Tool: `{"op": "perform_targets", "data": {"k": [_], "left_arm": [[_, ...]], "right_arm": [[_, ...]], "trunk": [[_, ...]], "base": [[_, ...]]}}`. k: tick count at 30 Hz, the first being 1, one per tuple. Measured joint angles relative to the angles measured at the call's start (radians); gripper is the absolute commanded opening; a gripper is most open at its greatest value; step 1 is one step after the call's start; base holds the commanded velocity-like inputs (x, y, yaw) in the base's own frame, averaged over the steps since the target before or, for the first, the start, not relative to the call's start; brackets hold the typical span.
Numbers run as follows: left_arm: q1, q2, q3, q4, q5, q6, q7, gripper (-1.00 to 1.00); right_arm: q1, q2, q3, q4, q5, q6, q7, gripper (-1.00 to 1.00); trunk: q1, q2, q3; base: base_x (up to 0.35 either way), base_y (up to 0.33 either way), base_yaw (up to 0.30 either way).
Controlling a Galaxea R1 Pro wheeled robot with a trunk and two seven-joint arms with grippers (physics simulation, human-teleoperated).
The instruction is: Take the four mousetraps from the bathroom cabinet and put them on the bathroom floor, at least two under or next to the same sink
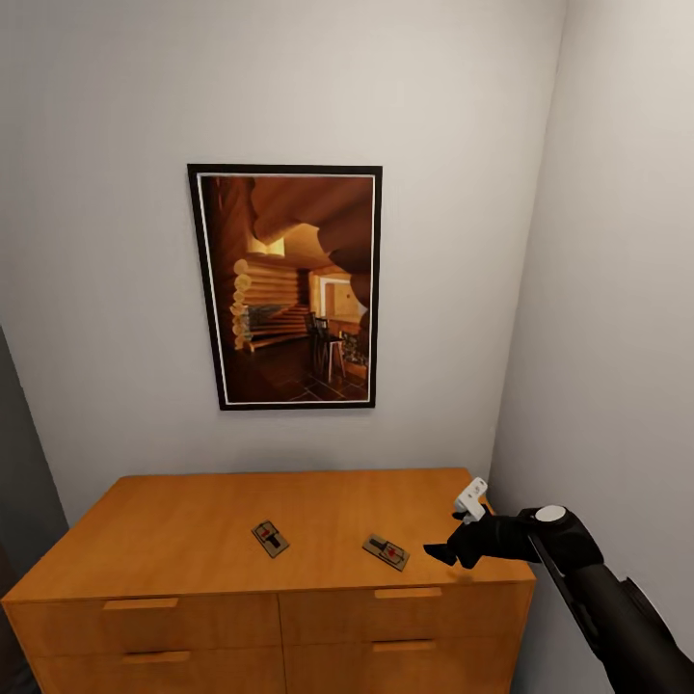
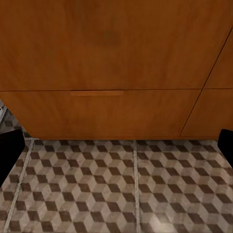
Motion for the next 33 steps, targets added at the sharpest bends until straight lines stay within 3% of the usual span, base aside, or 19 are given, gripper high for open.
{"op": "perform_targets", "data": {"k": [13, 33], "left_arm": [[0.000, 0.000, 0.000, 0.000, 0.000, 0.000, 0.001, 1.00], [0.000, 0.000, 0.000, 0.000, 0.000, 0.000, 0.001, 1.00]], "right_arm": [[0.000, 0.000, -0.005, 0.000, 0.001, -0.006, 0.093, 1.00], [0.000, 0.000, -0.006, 0.000, 0.000, -0.008, 0.113, 1.00]], "trunk": [[0.000, 0.000, 0.000], [0.000, 0.000, 0.000]], "base": [[0.000, 0.000, 0.000], [0.000, 0.000, 0.000]]}}
